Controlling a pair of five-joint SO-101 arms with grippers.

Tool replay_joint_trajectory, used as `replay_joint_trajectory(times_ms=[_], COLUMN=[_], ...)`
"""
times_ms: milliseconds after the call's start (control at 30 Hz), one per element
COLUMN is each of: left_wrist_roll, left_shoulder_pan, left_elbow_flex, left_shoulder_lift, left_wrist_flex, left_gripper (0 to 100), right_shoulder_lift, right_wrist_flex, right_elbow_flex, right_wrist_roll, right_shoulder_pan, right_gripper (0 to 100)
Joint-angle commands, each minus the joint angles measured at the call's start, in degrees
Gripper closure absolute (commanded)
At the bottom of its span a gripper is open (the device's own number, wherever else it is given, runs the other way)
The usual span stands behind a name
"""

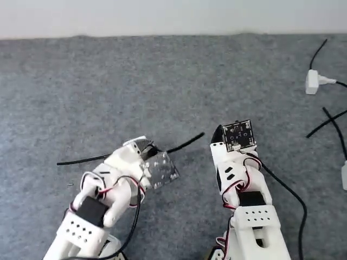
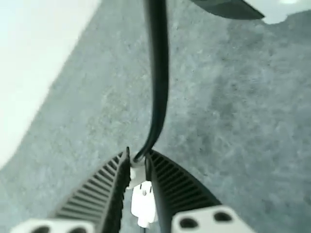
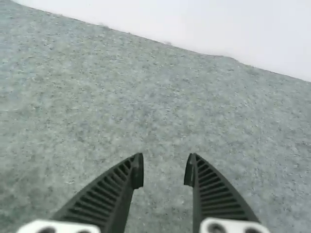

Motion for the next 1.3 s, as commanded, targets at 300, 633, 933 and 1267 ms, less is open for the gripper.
replay_joint_trajectory(times_ms=[300, 633, 933, 1267], left_wrist_roll=[-1.1, 1.1, 1.9, 1.8], left_shoulder_pan=[-4.8, -4.9, -6.7, 1.1], left_elbow_flex=[7.8, 9.7, 0.8, -5.7], left_shoulder_lift=[-7.6, -7.6, -7.4, -7.3], left_wrist_flex=[-8.9, -8.7, 2.3, 7.6], left_gripper=[99, 99, 99, 99], right_shoulder_lift=[0.5, 0.6, 0.6, 0.6], right_wrist_flex=[-1.1, -0.9, -0.9, -0.9], right_elbow_flex=[-1.1, -0.8, -0.8, -0.8], right_wrist_roll=[-0.3, -0.2, -0.2, -0.2], right_shoulder_pan=[-0.4, -2.1, -2.2, -2.2], right_gripper=[83.5, 83.5, 83.6, 83.6])
